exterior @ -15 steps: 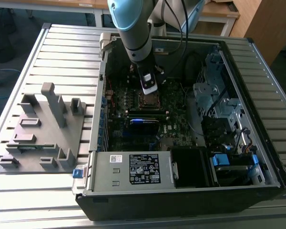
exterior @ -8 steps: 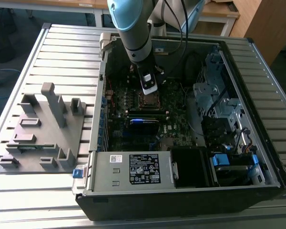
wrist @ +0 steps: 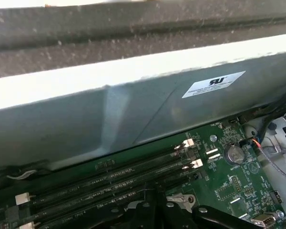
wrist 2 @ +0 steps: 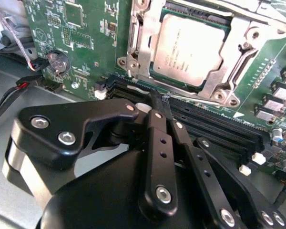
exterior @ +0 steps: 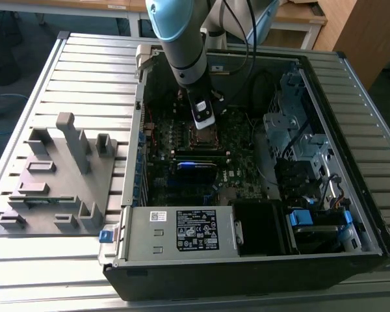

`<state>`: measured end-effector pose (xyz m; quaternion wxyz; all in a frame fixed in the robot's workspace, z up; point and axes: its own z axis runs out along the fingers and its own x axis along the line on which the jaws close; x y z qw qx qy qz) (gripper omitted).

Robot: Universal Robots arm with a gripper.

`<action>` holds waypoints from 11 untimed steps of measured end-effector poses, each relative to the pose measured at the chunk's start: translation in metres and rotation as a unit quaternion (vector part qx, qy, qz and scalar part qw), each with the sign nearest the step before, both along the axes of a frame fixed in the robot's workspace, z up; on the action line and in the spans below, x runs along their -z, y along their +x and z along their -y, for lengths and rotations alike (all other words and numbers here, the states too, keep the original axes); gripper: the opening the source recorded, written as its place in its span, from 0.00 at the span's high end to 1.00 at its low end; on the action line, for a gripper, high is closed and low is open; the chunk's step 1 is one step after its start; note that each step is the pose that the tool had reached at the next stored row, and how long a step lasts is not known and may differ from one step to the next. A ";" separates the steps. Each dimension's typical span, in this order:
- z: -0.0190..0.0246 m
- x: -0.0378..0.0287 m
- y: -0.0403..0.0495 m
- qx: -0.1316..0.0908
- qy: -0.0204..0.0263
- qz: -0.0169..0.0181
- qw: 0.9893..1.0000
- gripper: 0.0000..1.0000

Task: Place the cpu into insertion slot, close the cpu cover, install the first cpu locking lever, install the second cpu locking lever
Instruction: 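Install the first cpu locking lever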

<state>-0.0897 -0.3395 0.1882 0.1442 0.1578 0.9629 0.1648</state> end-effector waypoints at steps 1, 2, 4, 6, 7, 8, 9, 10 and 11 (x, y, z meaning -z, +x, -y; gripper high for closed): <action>0.0000 0.0002 -0.0006 0.000 0.000 0.002 1.000 0.90; 0.0000 0.0005 -0.0014 0.000 0.000 0.003 1.000 0.90; -0.0001 0.0010 -0.0033 0.000 0.000 0.006 1.000 0.90; -0.0001 0.0016 -0.0054 0.000 0.000 0.010 1.000 0.90; -0.0001 0.0019 -0.0066 0.000 0.000 0.011 1.000 0.90; -0.0001 0.0021 -0.0079 0.000 0.000 0.012 1.000 0.90; -0.0001 0.0023 -0.0090 0.000 0.000 0.013 1.000 0.90; -0.0002 0.0024 -0.0098 0.000 0.000 0.015 1.000 0.90; -0.0002 0.0027 -0.0103 0.000 0.000 0.016 1.000 0.90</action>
